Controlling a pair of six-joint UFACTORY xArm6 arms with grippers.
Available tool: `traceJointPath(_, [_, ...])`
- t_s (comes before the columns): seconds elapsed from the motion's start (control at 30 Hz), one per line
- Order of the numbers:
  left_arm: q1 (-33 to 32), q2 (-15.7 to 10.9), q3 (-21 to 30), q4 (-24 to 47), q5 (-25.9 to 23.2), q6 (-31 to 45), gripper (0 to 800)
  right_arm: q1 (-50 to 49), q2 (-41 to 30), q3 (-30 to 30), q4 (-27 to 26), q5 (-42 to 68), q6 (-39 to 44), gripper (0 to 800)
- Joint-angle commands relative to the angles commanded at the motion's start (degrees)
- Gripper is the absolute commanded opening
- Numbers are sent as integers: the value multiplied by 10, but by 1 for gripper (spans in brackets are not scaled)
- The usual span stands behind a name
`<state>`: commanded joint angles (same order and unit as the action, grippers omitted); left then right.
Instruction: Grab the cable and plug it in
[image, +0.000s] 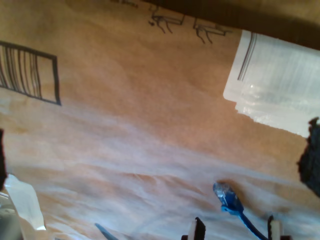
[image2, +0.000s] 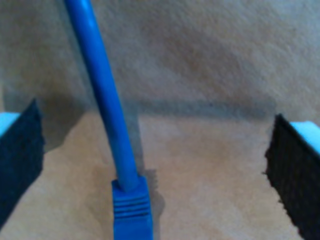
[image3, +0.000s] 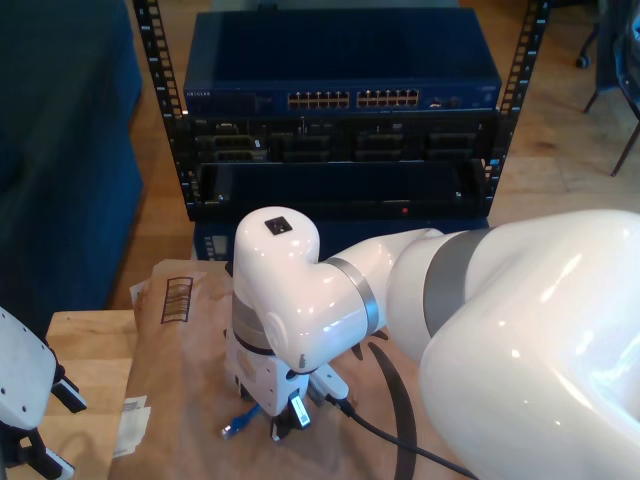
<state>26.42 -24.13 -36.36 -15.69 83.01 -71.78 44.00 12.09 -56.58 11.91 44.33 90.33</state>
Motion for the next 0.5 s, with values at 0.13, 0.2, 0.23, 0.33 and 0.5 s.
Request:
traceJointPath(0.13, [0, 0, 0, 0, 0, 0, 800, 0, 0, -4, 0, 0, 0, 525])
traceJointPath(0.2, [0, 0, 0, 0, 0, 0, 800, 0, 0, -4, 1, 0, 0, 507])
traceJointPath(0.23, [0, 0, 0, 0, 0, 0, 800, 0, 0, -4, 1, 1, 0, 504])
traceJointPath(0.33, [0, 0, 0, 0, 0, 0, 800, 0, 4, -4, 1, 0, 0, 486])
traceJointPath(0.5, [0, 0, 0, 0, 1, 0, 800, 0, 13, -10, 2, 0, 0, 473])
